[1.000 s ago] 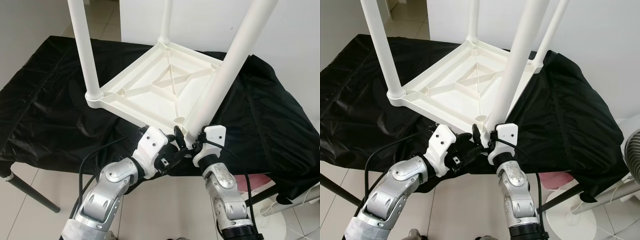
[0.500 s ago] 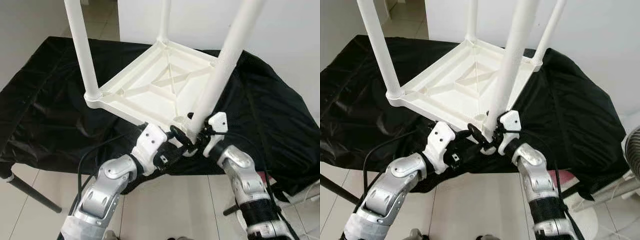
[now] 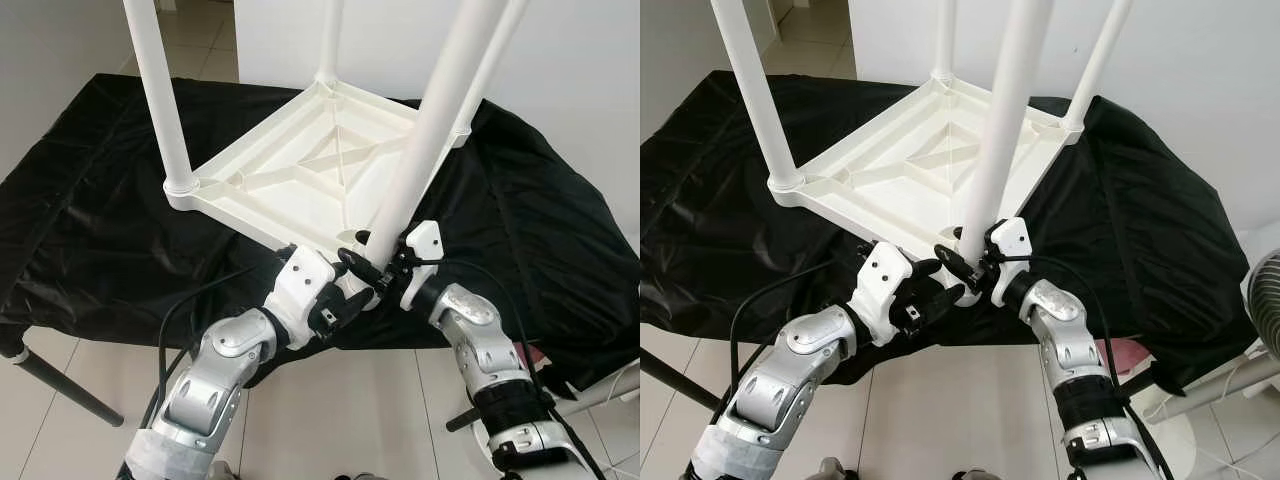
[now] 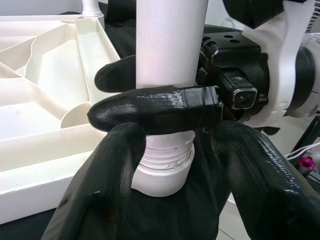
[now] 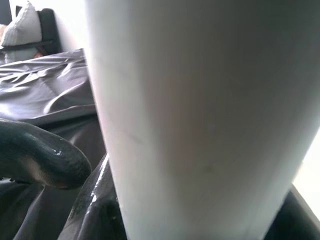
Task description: Building children table
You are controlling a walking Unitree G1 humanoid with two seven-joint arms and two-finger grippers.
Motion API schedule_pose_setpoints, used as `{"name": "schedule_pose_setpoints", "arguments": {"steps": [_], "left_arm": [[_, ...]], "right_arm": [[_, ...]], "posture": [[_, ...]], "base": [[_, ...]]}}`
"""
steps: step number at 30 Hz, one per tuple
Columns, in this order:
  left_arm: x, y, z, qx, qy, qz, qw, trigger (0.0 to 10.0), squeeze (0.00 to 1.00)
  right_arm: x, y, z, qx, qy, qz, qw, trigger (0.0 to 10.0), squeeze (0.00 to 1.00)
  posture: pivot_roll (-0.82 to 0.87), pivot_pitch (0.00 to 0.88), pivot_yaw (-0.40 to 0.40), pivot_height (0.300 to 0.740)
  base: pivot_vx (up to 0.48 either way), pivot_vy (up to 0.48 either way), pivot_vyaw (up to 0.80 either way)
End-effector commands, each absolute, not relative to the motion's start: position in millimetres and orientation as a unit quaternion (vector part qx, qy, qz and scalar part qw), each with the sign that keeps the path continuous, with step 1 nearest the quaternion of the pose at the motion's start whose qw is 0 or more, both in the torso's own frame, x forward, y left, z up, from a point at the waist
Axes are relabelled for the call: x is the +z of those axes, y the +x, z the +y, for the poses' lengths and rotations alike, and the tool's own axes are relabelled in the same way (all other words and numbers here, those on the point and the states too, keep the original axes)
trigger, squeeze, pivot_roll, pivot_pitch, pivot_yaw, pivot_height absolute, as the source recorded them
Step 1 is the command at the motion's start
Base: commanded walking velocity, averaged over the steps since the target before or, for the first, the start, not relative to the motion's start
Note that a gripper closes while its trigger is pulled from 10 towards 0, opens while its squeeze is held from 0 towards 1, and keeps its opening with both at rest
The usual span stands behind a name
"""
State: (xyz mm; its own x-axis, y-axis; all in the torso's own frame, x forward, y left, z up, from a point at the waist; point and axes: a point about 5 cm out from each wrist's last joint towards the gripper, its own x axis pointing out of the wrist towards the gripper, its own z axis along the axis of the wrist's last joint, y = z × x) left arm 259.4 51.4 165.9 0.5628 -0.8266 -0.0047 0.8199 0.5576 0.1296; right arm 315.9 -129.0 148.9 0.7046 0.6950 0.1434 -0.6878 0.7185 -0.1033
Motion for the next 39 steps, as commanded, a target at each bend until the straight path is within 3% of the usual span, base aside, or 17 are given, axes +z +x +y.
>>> {"name": "schedule_pose_setpoints", "arguments": {"steps": [1, 3, 4, 11, 16, 21, 39], "left_arm": [[165.3, 257.1, 48.1, -0.474, 0.059, -0.029, 0.878, 10.0, 0.0], [165.3, 257.2, 47.9, -0.474, 0.059, -0.029, 0.878, 10.0, 0.0], [165.3, 256.9, 47.9, -0.474, 0.058, -0.029, 0.878, 10.0, 0.0], [164.7, 256.3, 47.7, -0.474, 0.057, -0.028, 0.878, 10.0, 0.0], [162.7, 253.2, 47.3, -0.475, 0.056, -0.025, 0.878, 10.0, 0.0], [164.3, 254.1, 49.7, -0.469, 0.059, -0.026, 0.881, 10.0, 0.0], [160.3, 245.8, 61.0, -0.493, 0.06, -0.01, 0.868, 10.0, 0.0]], "right_arm": [[146.0, 310.6, -132.1, 0.352, 0.0, -0.09, 0.932, 0.0, 0.0], [146.3, 309.4, -132.2, 0.342, 0.005, -0.096, 0.935, 0.0, 0.0], [147.5, 306.7, -131.1, 0.323, 0.014, -0.101, 0.941, 10.0, 0.0], [148.3, 302.5, -129.5, 0.284, 0.024, -0.108, 0.952, 10.0, 0.0], [144.6, 289.0, -118.1, 0.182, 0.055, -0.111, 0.976, 10.0, 0.0], [146.2, 279.2, -110.4, 0.128, 0.081, -0.126, 0.98, 10.0, 0.0], [146.4, 271.7, -112.1, 0.075, 0.063, -0.118, 0.988, 10.0, 0.0]], "posture": [[-0.02, 0.085, -0.045, 0.74], [-0.02, 0.085, -0.045, 0.74], [-0.02, 0.088, -0.051, 0.74], [-0.02, 0.09, -0.052, 0.74], [0.0, 0.092, -0.06, 0.74], [0.01, 0.088, -0.067, 0.74], [0.0, 0.089, -0.066, 0.74]], "base": [[0.0, 0.0, 0.0], [0.0, 0.0, 0.0], [0.0, 0.0, 0.0], [0.0, 0.0, 0.0], [0.0, 0.0, 0.0], [0.0, 0.0, 0.0], [0.0, 0.0, 0.0]]}}
